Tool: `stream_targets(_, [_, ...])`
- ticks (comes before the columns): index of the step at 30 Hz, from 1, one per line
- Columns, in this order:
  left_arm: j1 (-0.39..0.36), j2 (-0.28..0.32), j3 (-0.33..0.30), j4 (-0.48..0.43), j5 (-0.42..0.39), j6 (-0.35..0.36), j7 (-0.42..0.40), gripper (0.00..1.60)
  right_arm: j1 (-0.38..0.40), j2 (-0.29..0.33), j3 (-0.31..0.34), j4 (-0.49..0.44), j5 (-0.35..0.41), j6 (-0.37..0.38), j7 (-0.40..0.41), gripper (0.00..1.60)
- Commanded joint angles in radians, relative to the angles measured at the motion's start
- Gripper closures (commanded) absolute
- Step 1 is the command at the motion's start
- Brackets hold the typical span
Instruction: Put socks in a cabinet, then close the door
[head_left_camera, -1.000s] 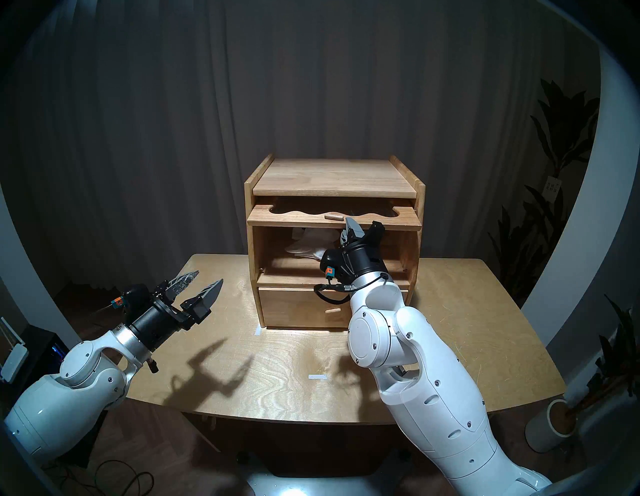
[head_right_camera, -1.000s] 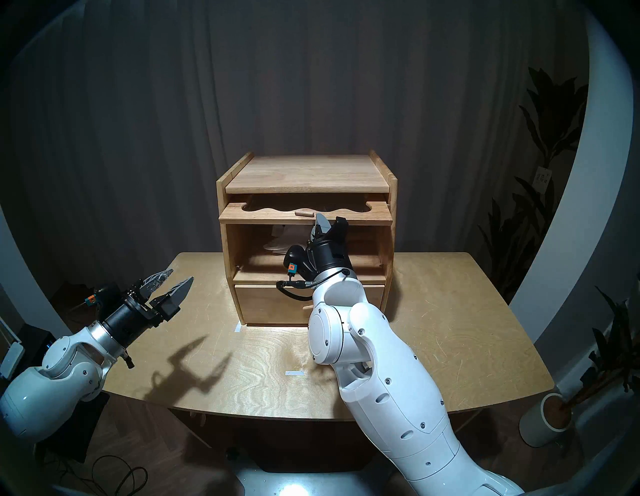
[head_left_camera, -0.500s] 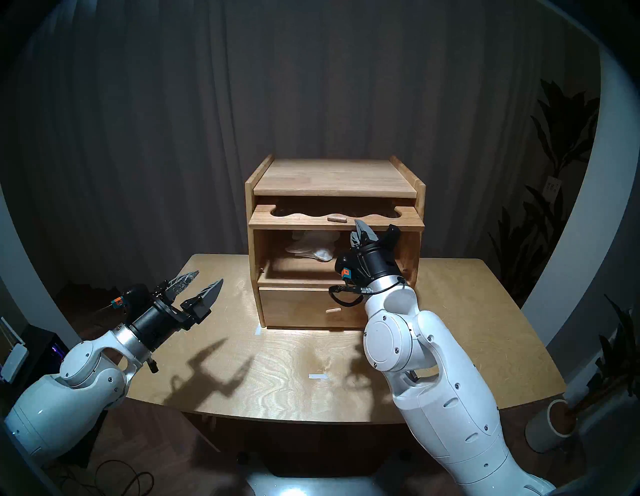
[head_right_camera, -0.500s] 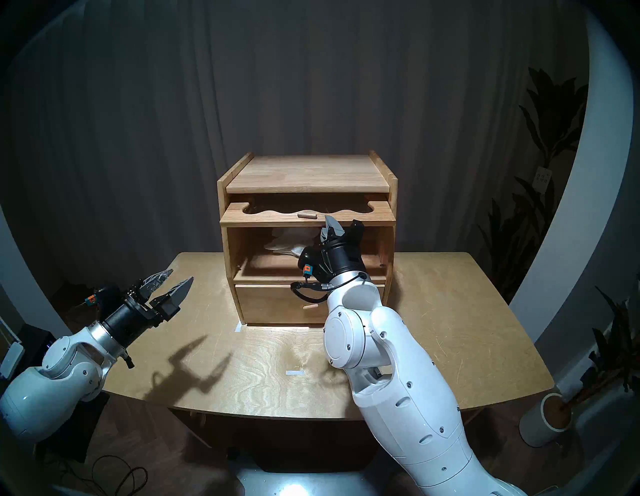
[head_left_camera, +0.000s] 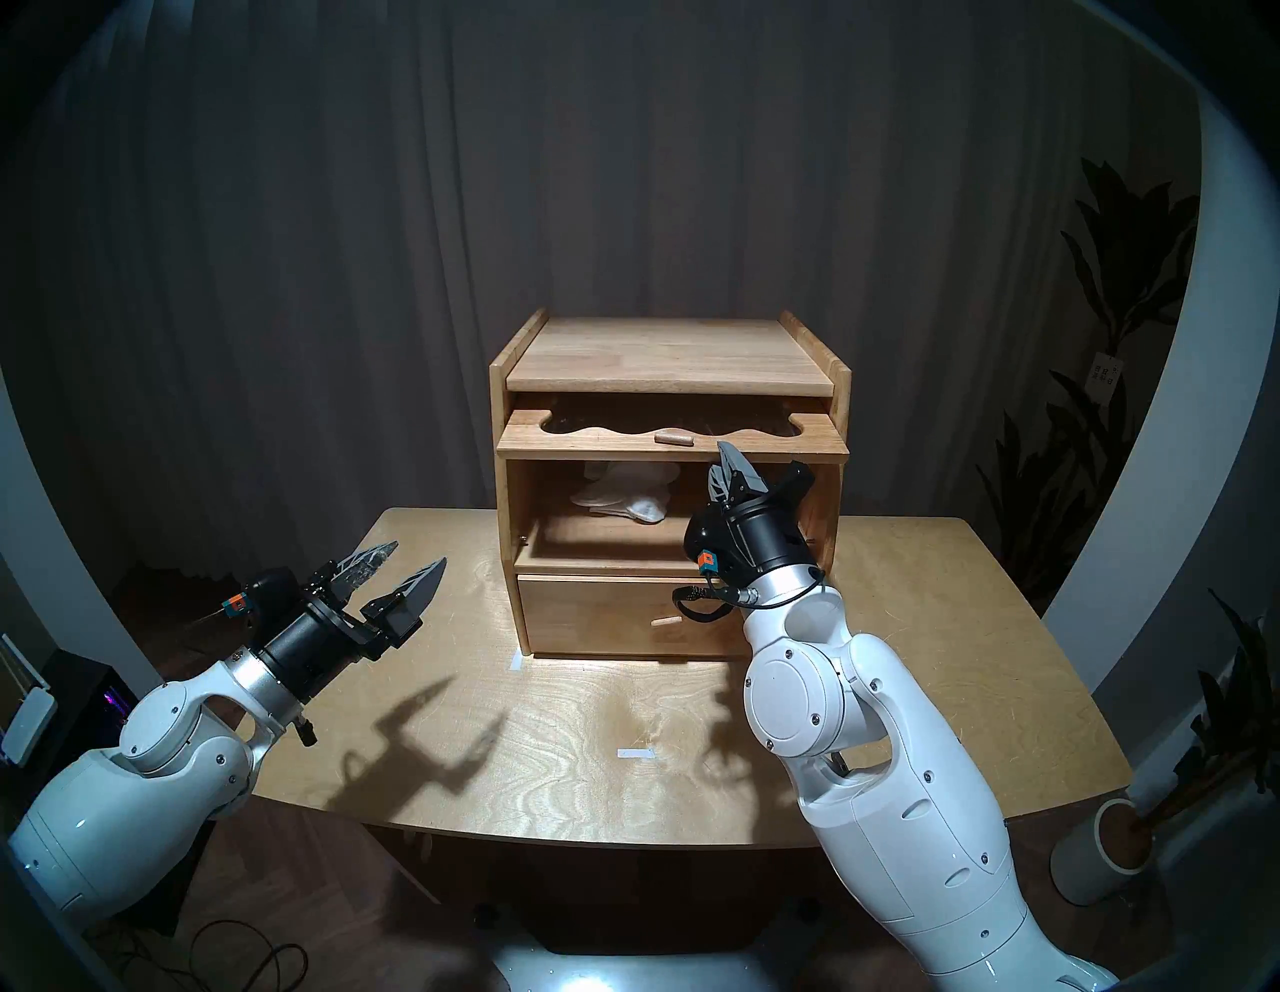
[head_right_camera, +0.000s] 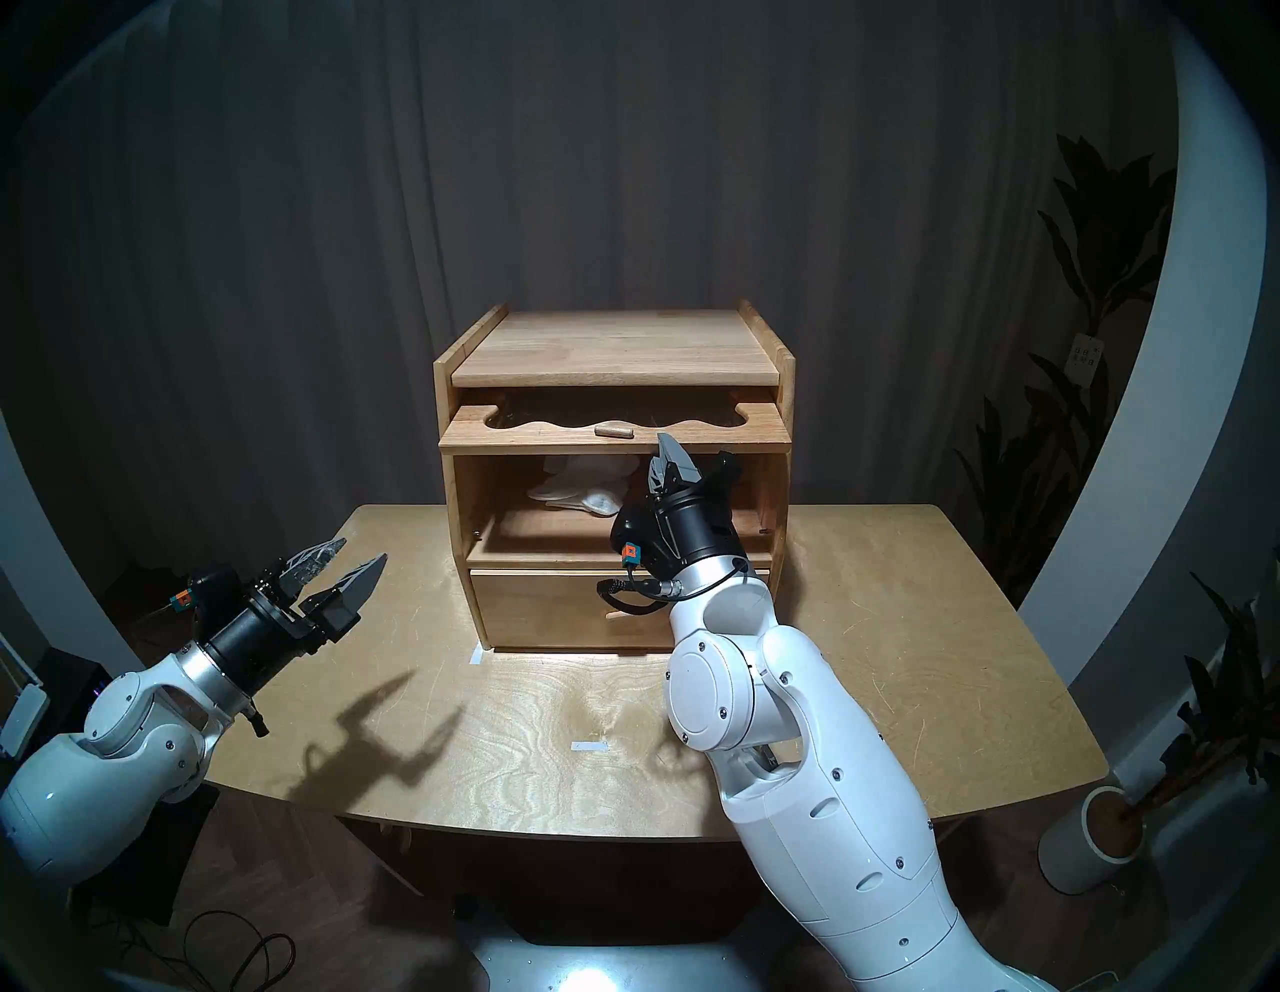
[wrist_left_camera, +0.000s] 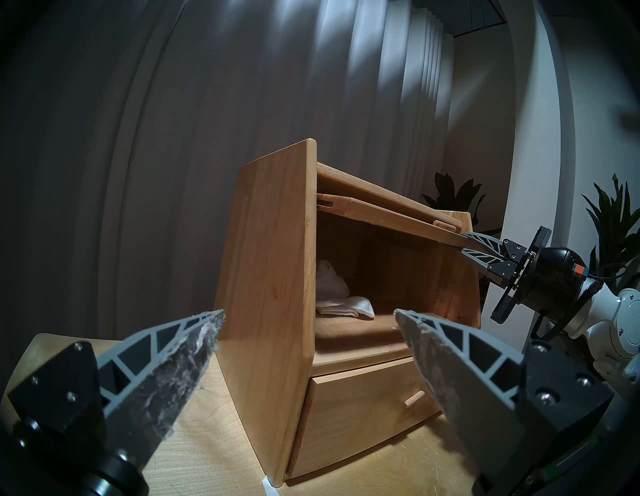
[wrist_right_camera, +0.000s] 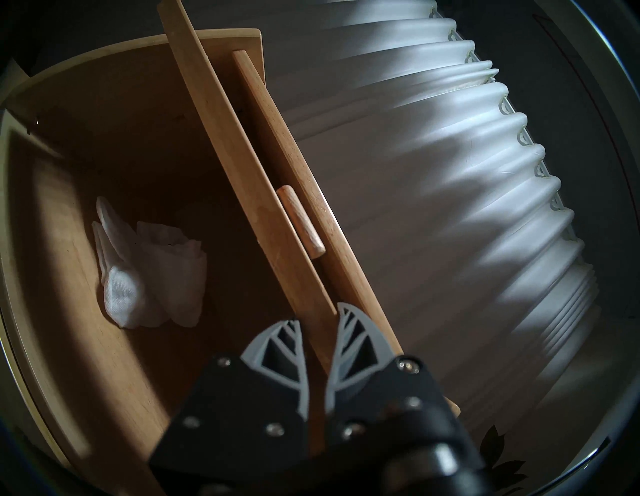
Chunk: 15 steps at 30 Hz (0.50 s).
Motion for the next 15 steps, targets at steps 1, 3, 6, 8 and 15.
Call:
stream_targets(1, [-0.003, 0.0, -0.014, -0.007, 0.001, -0.009, 0.001, 0.0, -0.041, 0.006, -0.003, 0.014, 0.015, 0.007, 0.018, 1.6])
stream_targets(3, [-0.004, 0.0, -0.014, -0.007, 0.001, -0.009, 0.001, 0.0, -0.043, 0.009, -0.002, 0.014, 0.015, 0.011, 0.019, 1.6])
stream_targets(6, [-0.004, 0.0, -0.014, -0.007, 0.001, -0.009, 0.001, 0.0, -0.042, 0.01, -0.002, 0.011, 0.024, 0.013, 0.033, 1.6])
stream_targets(8, [-0.004, 0.0, -0.014, -0.007, 0.001, -0.009, 0.001, 0.0, -0.03, -0.003, -0.002, 0.013, 0.037, 0.033, 0.065, 0.9])
stream_targets(15, [-0.003, 0.0, -0.014, -0.007, 0.002, -0.009, 0.002, 0.0, 0.029, -0.022, 0.011, 0.036, 0.027, 0.026, 0.026, 0.0])
